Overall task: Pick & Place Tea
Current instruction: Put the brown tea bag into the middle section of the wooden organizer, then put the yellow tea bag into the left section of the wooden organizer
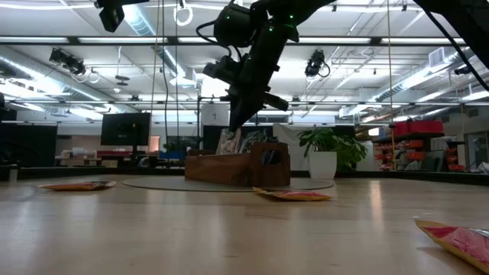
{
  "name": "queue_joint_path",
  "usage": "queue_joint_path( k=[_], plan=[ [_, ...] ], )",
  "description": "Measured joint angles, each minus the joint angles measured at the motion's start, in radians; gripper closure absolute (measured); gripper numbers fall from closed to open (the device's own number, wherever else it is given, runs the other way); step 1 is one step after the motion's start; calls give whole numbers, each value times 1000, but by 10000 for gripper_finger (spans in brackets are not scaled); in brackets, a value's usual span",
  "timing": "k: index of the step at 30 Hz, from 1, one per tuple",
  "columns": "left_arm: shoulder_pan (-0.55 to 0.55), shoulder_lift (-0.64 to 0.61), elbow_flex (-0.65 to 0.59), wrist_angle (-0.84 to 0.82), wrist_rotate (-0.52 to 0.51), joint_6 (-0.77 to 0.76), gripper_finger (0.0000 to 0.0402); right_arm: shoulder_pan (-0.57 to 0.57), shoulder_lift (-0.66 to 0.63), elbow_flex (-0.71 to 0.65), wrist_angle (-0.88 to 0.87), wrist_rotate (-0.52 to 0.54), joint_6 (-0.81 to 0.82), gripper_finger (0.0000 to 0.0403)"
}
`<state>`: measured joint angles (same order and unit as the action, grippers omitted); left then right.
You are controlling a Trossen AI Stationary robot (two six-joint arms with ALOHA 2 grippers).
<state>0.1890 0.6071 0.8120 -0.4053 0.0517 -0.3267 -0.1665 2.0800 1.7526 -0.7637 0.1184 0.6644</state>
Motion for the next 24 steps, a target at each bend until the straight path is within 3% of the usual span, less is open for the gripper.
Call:
queue_joint_path(
  k=[12,17,24],
  plan=[
    [0,0,0,0,-7,1,349,5,3,-1,-37,-9,11,307],
    [0,0,0,-1,-7,1,349,5,-11,-1,-7,-121,-32,267],
    [0,2,0,-16,-8,1,349,37,-37,-2,54,-190,-75,265]
  ],
)
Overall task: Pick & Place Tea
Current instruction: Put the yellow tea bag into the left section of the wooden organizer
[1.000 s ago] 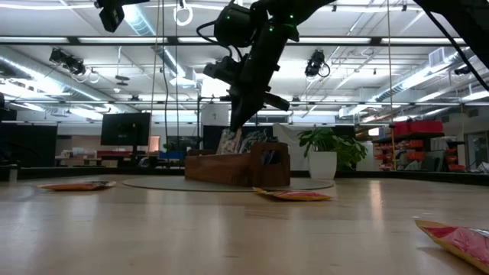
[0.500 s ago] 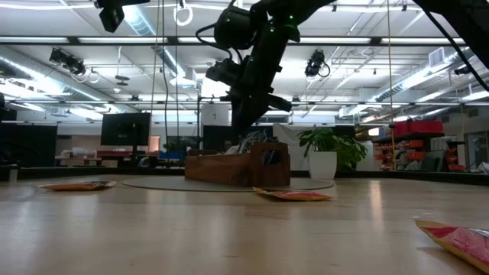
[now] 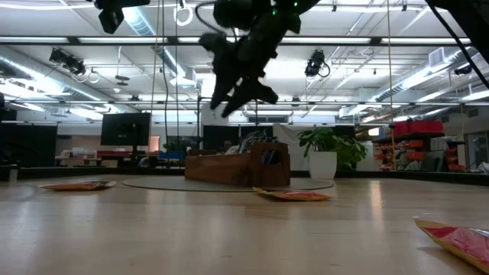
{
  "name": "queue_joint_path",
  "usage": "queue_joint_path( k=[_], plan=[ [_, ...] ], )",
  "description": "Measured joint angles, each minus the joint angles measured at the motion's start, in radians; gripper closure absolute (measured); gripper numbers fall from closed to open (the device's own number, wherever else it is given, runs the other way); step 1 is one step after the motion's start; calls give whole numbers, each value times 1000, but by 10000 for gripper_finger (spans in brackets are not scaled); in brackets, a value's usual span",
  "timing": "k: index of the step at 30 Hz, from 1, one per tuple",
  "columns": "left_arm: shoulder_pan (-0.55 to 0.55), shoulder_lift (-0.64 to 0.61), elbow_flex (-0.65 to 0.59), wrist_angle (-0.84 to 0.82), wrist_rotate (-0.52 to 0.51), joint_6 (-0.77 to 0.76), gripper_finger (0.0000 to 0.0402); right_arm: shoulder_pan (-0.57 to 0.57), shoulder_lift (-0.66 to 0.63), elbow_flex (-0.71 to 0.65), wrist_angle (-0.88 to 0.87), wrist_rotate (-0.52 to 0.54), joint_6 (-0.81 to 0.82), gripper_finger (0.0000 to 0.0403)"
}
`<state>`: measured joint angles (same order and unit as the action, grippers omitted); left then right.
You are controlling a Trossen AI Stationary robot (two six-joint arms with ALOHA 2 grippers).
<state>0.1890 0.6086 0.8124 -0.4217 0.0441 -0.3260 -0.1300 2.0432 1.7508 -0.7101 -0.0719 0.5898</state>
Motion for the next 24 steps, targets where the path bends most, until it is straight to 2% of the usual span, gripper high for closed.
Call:
queue_joint_path(
  k=[7,15,18,21,24],
  plan=[
    [0,0,0,0,-13,-3,349,75,-96,0,202,1,-164,307],
    [0,0,0,-26,-16,-7,349,113,-198,0,330,1,-164,339],
    [0,0,0,-24,-16,-30,349,115,-230,-5,447,-48,-156,354],
    [0,-2,0,-12,-16,-57,349,116,-276,-67,613,-68,-133,369],
    [0,-6,0,2,-18,-80,349,114,-359,-205,799,-46,-98,384]
  ],
)
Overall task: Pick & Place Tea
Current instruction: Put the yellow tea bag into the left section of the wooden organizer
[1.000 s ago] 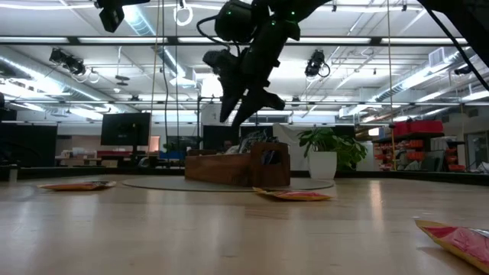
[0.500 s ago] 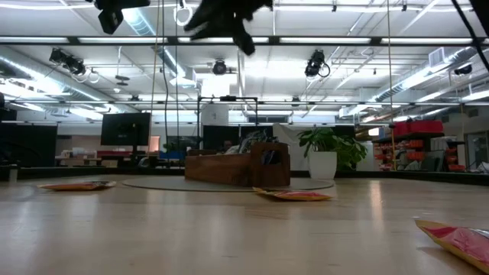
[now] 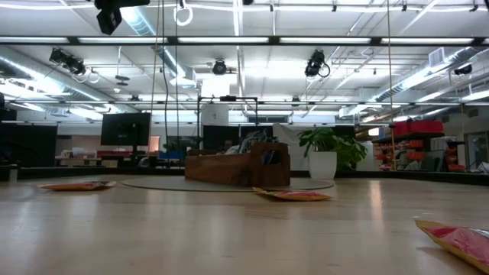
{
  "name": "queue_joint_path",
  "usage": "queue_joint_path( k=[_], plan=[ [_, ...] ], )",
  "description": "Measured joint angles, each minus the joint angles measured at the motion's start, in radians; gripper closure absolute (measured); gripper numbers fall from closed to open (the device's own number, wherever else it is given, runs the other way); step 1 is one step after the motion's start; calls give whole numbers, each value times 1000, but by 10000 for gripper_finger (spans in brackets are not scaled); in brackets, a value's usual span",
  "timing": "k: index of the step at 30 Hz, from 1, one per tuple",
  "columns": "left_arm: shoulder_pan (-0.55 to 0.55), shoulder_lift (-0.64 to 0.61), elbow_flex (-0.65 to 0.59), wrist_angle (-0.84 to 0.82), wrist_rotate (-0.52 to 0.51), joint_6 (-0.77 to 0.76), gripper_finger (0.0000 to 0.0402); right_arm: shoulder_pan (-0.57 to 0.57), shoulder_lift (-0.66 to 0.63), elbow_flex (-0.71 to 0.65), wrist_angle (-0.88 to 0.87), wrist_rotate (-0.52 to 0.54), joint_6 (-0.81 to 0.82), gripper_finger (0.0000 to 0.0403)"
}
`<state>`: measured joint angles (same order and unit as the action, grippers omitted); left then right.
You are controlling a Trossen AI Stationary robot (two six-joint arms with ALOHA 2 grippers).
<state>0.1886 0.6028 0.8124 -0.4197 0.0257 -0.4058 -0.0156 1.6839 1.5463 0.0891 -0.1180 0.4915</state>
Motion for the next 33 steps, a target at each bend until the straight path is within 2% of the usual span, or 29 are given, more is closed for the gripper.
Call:
queue_joint_path(
  k=[4,8,14,17,21,24,29,33],
  plan=[
    [0,-4,0,-5,-7,-2,349,-7,-153,-258,156,46,58,399],
    [0,-3,0,-47,-7,-2,349,-9,-321,-496,295,84,98,394],
    [-1,-3,-30,-225,-6,-29,349,2,-563,-766,302,204,127,393],
    [-9,-3,-80,-290,27,-55,348,13,-659,-867,271,214,127,395],
    [-27,7,-171,-339,50,-104,348,14,-740,-936,21,213,205,394],
    [-41,6,-242,-341,56,-167,348,20,-772,-951,18,246,264,389],
    [-69,6,-342,-329,64,-215,345,40,-774,-954,0,286,228,371],
    [-97,6,-412,-242,144,-241,311,43,-774,-954,-52,303,233,337]
  ],
)
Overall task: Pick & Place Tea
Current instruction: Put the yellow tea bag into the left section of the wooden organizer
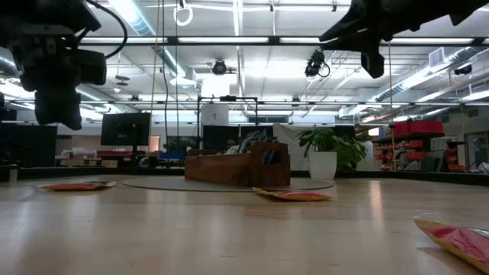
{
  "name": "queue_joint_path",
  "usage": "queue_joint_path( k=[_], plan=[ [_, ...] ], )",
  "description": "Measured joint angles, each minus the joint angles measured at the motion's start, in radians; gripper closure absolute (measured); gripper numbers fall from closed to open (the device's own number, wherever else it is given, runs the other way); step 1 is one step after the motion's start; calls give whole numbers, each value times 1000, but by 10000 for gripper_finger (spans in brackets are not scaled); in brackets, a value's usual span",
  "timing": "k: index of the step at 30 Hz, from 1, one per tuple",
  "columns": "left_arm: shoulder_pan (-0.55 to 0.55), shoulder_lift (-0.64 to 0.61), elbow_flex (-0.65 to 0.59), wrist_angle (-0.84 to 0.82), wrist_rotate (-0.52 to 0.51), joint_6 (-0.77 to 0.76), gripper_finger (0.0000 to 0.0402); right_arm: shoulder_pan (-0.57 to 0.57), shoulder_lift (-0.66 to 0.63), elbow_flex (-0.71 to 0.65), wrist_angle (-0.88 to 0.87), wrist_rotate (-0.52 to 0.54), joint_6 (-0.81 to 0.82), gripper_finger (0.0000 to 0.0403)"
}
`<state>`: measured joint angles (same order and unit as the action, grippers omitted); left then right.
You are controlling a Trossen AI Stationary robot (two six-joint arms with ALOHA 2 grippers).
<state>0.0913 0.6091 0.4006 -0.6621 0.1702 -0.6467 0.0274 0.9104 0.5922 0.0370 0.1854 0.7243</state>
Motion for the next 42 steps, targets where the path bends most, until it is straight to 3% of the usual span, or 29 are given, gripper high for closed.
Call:
queue_joint_path(
  k=[6,12,19,32,38,42],
  plan=[
    [-35,25,-53,72,-36,-18,227,0,0,0,-41,0,25,278],
    [-67,109,-92,141,-36,-23,193,0,0,0,-48,1,27,248],
    [-104,259,-99,240,-82,33,198,0,0,0,-55,2,27,245],
    [-184,486,-95,404,-80,164,202,0,1,0,-64,10,59,245],
    [-197,553,-90,421,-119,166,205,0,1,0,-70,11,86,245],
    [-197,556,-93,431,-126,199,232,1,1,0,-76,11,98,245]
  ],
)
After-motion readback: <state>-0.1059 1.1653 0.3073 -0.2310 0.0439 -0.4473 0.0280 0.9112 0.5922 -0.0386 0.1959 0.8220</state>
